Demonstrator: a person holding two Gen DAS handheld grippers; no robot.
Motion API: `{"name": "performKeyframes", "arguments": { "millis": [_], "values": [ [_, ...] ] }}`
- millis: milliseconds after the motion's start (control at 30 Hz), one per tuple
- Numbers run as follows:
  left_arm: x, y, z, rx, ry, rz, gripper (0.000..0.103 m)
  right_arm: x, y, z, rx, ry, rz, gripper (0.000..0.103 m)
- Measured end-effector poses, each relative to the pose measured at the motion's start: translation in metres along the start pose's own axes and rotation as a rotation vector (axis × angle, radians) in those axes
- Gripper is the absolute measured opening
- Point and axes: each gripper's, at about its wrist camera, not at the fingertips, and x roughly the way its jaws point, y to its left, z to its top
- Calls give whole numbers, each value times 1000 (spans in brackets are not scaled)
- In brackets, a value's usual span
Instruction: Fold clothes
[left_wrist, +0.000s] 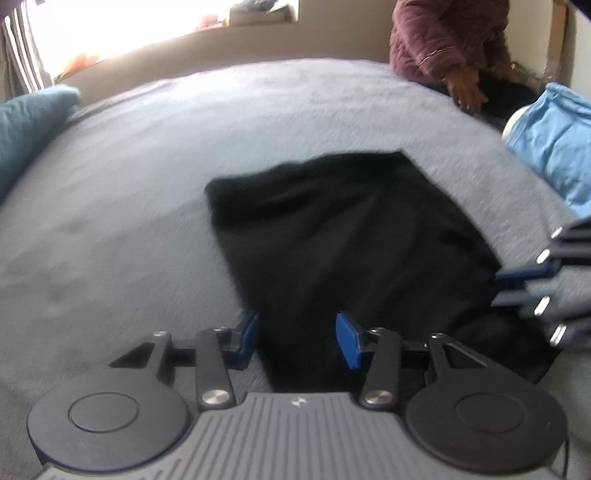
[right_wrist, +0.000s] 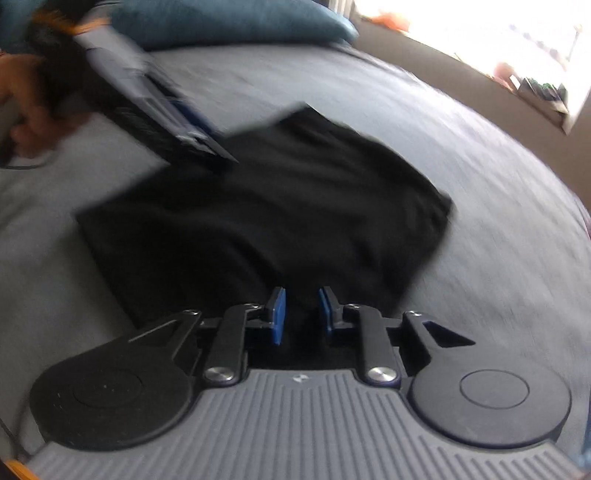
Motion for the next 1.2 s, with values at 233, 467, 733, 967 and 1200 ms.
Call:
{"name": "performKeyframes", "arguments": {
  "millis": [233,467,733,967,1200],
  "values": [
    [2,1,12,6,-39,6,46,-19,-7,21,33,-99,24,13],
    [-2,-3,9,43,-50,-15,46,-7,13,15,-36,-68,75,9],
    [11,0,14,33,-53,-28,46,-15,-10,21,153,-119,150,9],
    [17,1,14,52,-54,-46,46,6,-12,12,169,-44,149,9],
    [20,7,31,46,-95,-52,46,-7,-18,32,182,-173,203,10]
  ]
}}
